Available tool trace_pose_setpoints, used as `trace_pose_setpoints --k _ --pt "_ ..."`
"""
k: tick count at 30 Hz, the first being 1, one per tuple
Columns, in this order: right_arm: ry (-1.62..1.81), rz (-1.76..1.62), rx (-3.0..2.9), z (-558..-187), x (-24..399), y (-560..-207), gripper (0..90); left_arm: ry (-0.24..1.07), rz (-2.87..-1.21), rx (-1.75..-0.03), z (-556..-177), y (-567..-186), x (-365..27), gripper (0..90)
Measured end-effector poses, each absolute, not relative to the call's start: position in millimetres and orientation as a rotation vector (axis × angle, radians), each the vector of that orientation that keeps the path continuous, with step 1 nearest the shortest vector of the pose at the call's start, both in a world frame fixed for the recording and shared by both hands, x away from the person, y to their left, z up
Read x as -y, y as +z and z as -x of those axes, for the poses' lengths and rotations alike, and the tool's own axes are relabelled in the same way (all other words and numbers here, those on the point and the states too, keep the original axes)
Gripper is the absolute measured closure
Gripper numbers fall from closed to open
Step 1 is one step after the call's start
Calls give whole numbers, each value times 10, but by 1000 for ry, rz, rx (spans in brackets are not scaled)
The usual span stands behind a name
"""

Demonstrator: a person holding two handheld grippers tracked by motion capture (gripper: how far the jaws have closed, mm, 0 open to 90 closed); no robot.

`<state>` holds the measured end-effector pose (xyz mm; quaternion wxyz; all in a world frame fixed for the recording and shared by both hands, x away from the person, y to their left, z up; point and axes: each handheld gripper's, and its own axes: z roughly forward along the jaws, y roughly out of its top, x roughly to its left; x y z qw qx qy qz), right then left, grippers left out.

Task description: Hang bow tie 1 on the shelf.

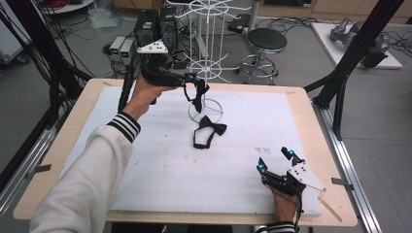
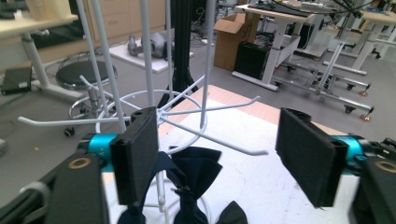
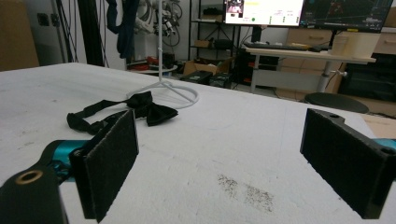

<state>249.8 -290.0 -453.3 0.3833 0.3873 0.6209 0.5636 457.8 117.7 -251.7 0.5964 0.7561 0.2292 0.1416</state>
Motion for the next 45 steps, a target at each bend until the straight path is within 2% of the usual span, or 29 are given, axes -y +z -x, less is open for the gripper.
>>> trace_pose_setpoints --k 2,8,17,27,45 --pt "1437 -989 -1585 -2497 2897 -4533 106 345 -1756 -522 -4519 -2509 -1210 223" --pt "1430 -985 -1589 -2494 2888 -4533 107 391 -1705 -519 -4331 -2514 -1442 192" --pt "1425 -984 -1591 -2498 2884 -4532 107 488 -1663 -540 -3987 -2620 -1855 194" --pt "1414 -978 -1599 -2497 2874 -4530 107 592 -1656 -541 -3523 -2901 -2173 198" --pt "1407 -965 -1597 -2488 2865 -4532 106 594 -1587 -539 -3019 -3471 -2591 192"
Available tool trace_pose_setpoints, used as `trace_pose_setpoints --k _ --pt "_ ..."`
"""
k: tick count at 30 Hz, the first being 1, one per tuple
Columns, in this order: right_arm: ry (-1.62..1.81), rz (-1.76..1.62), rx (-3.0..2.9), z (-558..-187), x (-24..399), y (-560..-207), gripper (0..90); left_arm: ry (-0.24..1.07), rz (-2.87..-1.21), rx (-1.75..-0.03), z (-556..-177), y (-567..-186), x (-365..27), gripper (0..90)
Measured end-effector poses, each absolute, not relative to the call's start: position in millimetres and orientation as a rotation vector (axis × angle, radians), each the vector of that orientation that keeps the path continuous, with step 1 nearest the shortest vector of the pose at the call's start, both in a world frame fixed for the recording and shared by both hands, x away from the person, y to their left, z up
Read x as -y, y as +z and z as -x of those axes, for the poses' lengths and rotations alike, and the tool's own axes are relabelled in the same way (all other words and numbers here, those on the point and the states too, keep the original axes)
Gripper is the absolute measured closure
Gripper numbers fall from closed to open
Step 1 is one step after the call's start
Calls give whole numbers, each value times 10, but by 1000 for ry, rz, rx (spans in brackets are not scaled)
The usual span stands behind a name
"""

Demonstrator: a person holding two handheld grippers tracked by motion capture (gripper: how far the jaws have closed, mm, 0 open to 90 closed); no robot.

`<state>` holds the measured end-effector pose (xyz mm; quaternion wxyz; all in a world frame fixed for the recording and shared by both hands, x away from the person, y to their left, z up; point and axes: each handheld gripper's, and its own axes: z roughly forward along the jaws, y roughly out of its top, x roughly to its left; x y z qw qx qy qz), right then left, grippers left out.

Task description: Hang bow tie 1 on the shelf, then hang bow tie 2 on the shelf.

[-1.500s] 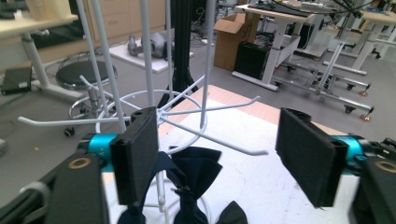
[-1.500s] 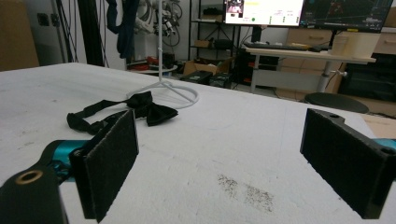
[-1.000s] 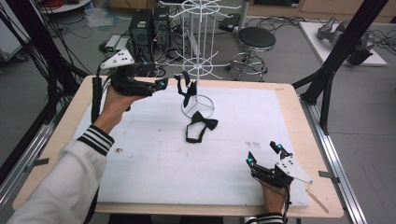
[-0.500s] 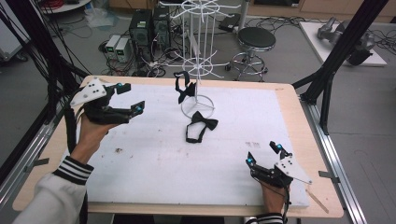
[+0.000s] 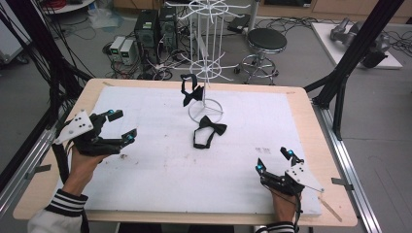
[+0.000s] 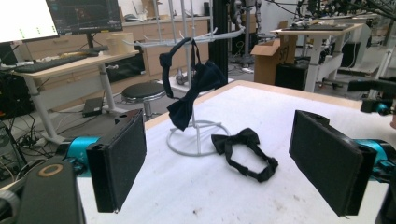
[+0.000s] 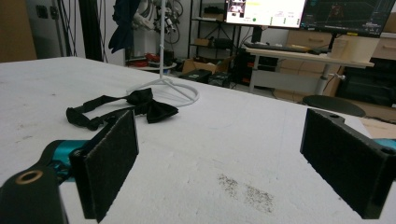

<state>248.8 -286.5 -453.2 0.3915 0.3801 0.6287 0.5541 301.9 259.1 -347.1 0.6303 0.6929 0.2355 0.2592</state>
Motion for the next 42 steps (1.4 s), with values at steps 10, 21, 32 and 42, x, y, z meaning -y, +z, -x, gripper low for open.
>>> trace_pose_setpoints --k 10,21,32,42 --pt "1393 -946 -1607 -2488 2850 -4532 107 595 -1594 -563 -2963 -3658 -2665 181" --pt "1398 -957 -1603 -2484 2850 -4533 107 588 -1589 -592 -3043 -3677 -2694 180" --pt "1400 -953 -1599 -2487 2857 -4532 107 593 -1600 -605 -3047 -3679 -2709 180" --pt "1402 -959 -1602 -2481 2850 -4533 107 578 -1631 -602 -3076 -3681 -2623 180"
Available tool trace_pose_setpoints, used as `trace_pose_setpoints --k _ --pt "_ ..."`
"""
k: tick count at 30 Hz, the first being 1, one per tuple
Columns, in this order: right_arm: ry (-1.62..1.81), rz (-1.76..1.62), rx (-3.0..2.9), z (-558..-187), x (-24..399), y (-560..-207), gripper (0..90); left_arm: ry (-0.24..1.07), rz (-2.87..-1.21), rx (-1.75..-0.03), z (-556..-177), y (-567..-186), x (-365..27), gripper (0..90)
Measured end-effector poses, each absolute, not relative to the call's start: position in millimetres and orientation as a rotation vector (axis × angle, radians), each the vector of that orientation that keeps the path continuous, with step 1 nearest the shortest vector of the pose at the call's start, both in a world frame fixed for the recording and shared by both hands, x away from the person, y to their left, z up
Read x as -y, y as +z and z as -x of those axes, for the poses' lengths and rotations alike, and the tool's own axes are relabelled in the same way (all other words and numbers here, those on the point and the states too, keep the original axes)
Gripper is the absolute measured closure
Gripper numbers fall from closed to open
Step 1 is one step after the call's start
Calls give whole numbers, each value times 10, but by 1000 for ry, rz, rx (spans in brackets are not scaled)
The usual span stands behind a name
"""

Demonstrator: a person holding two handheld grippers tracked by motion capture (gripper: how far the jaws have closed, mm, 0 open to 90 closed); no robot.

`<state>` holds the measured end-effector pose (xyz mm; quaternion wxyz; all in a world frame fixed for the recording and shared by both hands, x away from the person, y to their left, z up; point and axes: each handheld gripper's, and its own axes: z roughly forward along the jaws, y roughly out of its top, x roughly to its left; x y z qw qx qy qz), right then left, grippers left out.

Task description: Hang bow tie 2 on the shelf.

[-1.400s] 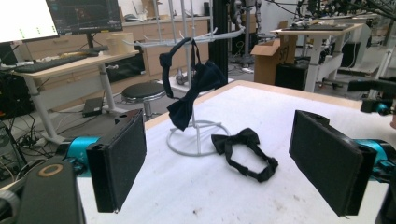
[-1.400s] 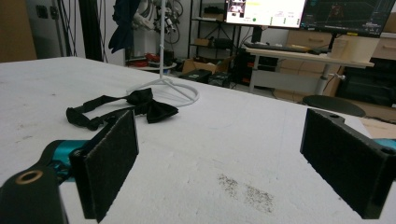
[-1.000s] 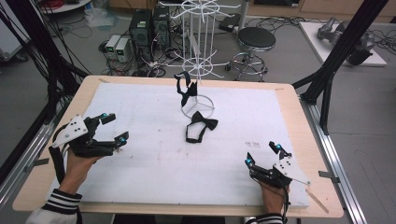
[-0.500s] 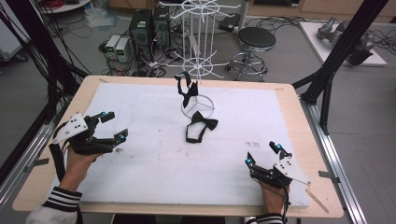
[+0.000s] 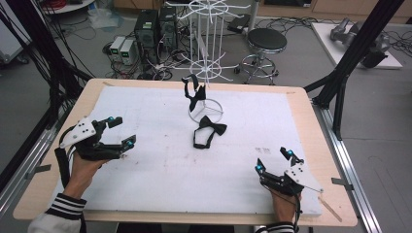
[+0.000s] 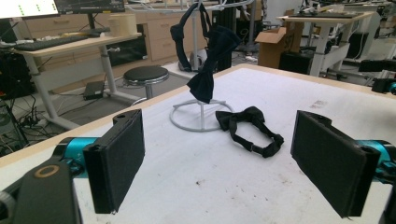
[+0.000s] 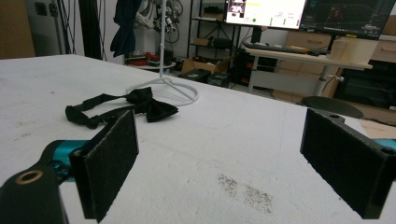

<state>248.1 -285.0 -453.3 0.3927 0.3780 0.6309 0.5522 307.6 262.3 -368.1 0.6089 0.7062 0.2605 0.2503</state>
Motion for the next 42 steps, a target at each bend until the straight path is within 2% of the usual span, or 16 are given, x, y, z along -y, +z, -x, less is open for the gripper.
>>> trace_pose_setpoints --k 24,42 --pt "1409 -965 -1595 -2486 2865 -4533 107 558 -1659 -563 -3146 -3608 -2406 180" --pt "1420 -972 -1590 -2488 2874 -4533 107 490 -1741 -492 -3392 -3501 -1952 181"
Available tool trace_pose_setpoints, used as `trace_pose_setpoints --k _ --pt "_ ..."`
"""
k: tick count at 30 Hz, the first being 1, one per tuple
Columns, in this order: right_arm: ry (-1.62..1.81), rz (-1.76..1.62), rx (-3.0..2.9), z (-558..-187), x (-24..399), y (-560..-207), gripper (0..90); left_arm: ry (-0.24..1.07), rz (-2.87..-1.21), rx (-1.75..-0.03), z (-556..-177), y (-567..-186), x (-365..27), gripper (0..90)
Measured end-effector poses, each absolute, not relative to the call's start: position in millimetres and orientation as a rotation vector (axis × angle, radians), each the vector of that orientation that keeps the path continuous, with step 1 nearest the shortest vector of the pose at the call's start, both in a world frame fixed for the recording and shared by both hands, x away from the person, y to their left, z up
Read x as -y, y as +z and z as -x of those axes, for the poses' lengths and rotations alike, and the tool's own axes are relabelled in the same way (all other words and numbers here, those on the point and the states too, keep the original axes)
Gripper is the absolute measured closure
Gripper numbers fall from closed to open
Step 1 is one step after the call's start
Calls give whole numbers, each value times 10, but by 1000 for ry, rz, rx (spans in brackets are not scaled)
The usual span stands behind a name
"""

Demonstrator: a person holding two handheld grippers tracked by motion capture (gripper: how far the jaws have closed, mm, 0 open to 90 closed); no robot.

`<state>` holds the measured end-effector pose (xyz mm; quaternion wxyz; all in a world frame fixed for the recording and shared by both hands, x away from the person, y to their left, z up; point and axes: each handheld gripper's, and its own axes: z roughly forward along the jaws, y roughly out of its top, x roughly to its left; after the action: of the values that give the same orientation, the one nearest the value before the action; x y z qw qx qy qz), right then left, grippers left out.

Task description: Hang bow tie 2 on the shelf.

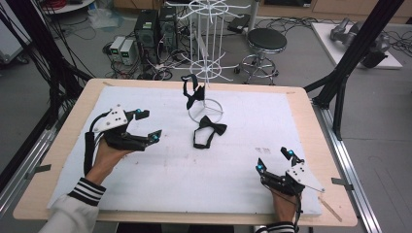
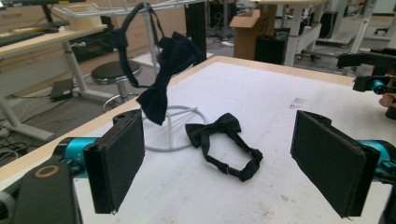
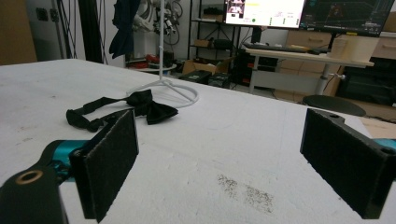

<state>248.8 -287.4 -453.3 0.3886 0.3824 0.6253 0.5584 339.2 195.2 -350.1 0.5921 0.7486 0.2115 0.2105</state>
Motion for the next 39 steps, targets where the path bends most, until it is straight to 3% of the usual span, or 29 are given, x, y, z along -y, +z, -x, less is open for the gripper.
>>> trace_pose_setpoints --k 39 --pt "1440 -972 -1583 -2488 2898 -4534 107 374 -1926 -405 -3869 -3518 -1123 188"
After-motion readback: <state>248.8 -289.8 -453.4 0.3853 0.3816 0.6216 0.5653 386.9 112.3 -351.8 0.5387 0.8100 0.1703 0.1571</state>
